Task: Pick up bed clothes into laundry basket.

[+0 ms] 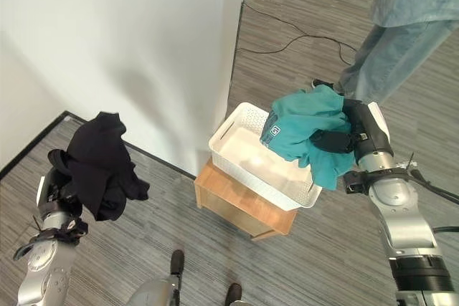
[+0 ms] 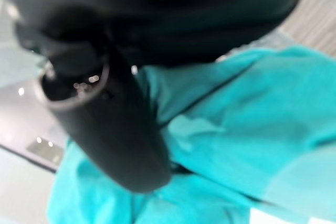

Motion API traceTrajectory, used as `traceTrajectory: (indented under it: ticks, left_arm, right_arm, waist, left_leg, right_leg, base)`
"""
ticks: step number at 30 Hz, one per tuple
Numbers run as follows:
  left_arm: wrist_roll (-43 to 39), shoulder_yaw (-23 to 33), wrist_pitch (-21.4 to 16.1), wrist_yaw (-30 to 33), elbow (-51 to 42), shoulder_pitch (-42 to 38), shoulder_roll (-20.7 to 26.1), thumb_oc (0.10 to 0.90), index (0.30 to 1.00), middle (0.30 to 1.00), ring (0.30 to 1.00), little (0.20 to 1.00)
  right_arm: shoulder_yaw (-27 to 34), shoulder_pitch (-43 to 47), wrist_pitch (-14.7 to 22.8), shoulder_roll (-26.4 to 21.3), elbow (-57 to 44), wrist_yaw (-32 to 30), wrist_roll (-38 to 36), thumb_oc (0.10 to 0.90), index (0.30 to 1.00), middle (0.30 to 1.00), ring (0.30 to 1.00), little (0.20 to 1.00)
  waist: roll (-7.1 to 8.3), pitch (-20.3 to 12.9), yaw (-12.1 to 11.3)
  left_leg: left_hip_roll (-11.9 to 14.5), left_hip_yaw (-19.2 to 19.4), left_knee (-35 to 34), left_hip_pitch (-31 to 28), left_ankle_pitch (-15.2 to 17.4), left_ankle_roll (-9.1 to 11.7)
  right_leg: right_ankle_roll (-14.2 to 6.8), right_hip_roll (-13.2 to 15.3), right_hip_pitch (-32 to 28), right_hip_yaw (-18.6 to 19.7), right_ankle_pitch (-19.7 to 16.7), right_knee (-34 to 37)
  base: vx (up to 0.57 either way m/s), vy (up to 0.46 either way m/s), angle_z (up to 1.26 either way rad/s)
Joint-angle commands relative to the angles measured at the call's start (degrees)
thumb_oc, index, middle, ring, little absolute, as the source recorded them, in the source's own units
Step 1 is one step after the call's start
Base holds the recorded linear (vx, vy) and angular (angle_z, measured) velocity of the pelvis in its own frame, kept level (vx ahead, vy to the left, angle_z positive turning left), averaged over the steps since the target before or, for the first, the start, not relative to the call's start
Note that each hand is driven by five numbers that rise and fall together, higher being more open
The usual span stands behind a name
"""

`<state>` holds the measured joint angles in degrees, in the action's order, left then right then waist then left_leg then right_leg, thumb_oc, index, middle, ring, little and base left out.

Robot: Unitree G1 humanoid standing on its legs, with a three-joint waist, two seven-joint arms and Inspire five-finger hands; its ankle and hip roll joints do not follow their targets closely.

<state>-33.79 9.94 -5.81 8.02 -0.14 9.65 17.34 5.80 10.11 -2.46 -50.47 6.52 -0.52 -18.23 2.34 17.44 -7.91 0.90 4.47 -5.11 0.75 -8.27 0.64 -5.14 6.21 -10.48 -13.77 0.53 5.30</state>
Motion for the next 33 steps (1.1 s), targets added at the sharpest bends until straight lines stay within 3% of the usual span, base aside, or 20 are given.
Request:
traceTrajectory:
  ticks: [1, 11, 20, 29, 30, 33]
  left_arm:
    - [-1.1, 3.2, -5.8, -1.6, -8.1, -3.7, 5.2, 0.400, 0.300, 0.300, 0.300, 0.300]
    - [-2.0, 2.6, -6.2, -0.8, -9.1, -2.7, 6.8, 0.400, 0.300, 0.300, 0.300, 0.300]
    - [-2.9, 3.3, -6.6, -0.1, -10.6, -1.4, 7.4, 0.400, 0.300, 0.300, 0.300, 0.300]
    - [-4.1, 3.3, -6.7, 0.8, -11.4, -1.3, 6.1, 0.400, 0.300, 0.300, 0.300, 0.300]
    - [-4.2, 3.6, -6.8, 1.1, -11.2, -1.2, 6.1, 0.400, 0.300, 0.300, 0.300, 0.300]
    - [-4.5, 3.8, -6.7, 1.0, -10.9, -1.6, 6.8, 0.400, 0.300, 0.300, 0.300, 0.300]
  right_arm:
    - [-2.1, 11.9, 3.6, -5.2, 0.1, -1.1, 3.3, 0.400, 0.300, 0.300, 0.300, 0.300]
    - [-13.7, 24.1, 1.2, -6.0, 10.5, -2.2, 10.3, 0.400, 0.300, 0.300, 0.300, 0.300]
    - [-20.8, 35.1, 0.0, -7.3, 20.1, -4.0, 11.4, 0.400, 0.300, 0.300, 0.300, 0.300]
    - [-22.8, 36.8, -1.3, -2.1, 29.5, -4.4, 10.9, 0.400, 0.300, 0.300, 0.300, 0.300]
    - [-23.3, 36.1, -2.0, 1.2, 35.5, -3.7, 9.5, 0.800, 0.900, 0.900, 0.900, 0.900]
    - [-25.2, 37.2, -2.6, 1.5, 38.0, -1.9, 9.0, 0.800, 0.900, 0.900, 0.900, 0.900]
  waist:
    - [1.45, -5.9, -1.9]
    - [0.87, -4.2, -5.1]
    - [-0.02, -3.2, -6.2]
    - [-0.91, -1.7, -7.7]
    - [-1.15, -1.5, -8.2]
    - [-1.33, -1.4, -8.4]
  left_leg:
    - [2.7, 2.0, 0.4, -6.1, 9.0, 4.4]
    - [1.9, 0.9, 0.1, -3.6, 8.2, 4.3]
    - [1.7, -0.1, 0.1, -1.3, 7.2, 4.6]
    - [1.7, -1.5, 0.1, 0.5, 6.5, 4.7]
    - [1.8, -2.0, 0.1, 0.8, 6.3, 4.8]
    - [1.9, -2.2, 0.1, 0.8, 6.2, 4.9]
  right_leg:
    - [-4.3, 4.7, 5.0, -0.5, -2.3, -0.6]
    - [-4.8, 5.7, 7.0, -1.4, -3.5, -0.3]
    - [-4.7, 6.1, 8.3, -2.6, -3.8, -0.3]
    - [-4.3, 5.9, 9.0, -4.0, -3.7, -0.3]
    - [-4.1, 5.8, 8.8, -4.4, -3.4, -0.3]
    - [-4.1, 5.7, 8.8, -4.6, -3.1, -0.3]
  base:
    - [-0.01, 0.032, -0.01]
    - [-0.01, 0.004, 0.02]
    - [-0.01, 0.001, 0.07]
    - [-0.01, -0.014, 0.06]
    - [0.02, -0.022, 0.18]
    - [0.01, -0.011, 0.12]
